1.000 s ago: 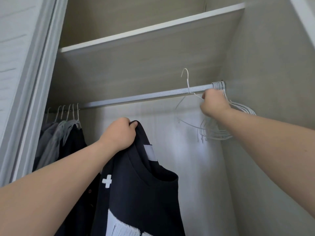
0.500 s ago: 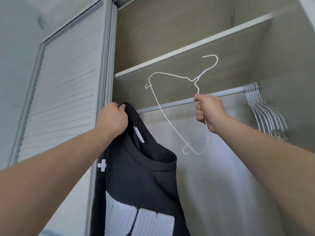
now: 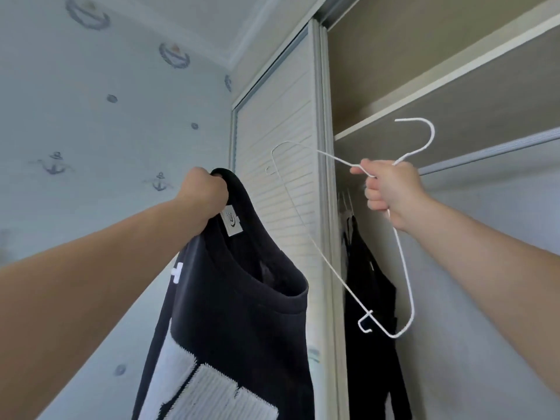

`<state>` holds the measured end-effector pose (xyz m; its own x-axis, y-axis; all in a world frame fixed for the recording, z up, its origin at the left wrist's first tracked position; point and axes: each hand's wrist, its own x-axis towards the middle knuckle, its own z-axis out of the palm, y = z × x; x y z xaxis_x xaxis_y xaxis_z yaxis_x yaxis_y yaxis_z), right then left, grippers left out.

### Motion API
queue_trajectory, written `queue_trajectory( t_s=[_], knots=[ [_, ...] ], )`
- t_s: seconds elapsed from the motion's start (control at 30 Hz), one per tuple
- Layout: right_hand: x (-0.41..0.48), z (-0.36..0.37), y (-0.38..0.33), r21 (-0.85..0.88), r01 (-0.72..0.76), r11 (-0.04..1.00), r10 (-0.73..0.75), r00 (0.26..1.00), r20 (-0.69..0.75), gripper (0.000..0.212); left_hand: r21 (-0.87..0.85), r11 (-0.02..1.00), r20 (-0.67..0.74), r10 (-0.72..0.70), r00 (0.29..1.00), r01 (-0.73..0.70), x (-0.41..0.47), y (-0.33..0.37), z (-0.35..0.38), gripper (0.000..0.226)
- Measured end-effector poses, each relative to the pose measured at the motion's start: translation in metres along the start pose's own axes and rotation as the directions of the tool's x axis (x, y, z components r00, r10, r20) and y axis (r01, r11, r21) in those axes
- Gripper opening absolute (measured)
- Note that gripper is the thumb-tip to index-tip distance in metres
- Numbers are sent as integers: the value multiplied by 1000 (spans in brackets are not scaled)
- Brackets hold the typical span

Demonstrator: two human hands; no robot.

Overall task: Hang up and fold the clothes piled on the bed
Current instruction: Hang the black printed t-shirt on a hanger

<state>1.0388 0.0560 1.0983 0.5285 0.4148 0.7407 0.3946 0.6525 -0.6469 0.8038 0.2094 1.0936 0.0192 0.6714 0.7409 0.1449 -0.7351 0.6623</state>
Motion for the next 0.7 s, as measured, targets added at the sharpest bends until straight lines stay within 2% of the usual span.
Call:
queue_trajectory(
  t_s=[0.1, 0.23, 0.4, 0.5, 0.7],
  knots=[
    [-22, 41, -9, 70, -3, 998, -3, 996, 95, 20, 107, 993, -75, -30, 997, 38, -6, -2, -58, 34],
    [-58, 90, -29, 184, -2, 983, -43, 969, 242, 18, 186, 975, -209, -83, 974, 123, -21, -3, -140, 16],
    [-115, 136, -47, 292, -69, 954, -45, 930, 366, 19, 419, 900, -300, 9, 954, 123, -61, 1, -241, 42],
    [-160, 163, -49, 343, -152, 927, -29, 883, 469, 21, 535, 820, -363, 4, 932, 205, -100, -2, -301, 40],
    [-273, 209, -48, 391, -345, 853, -23, 725, 689, 27, 593, 700, -471, -101, 876, 399, -206, -22, -407, 22]
  ],
)
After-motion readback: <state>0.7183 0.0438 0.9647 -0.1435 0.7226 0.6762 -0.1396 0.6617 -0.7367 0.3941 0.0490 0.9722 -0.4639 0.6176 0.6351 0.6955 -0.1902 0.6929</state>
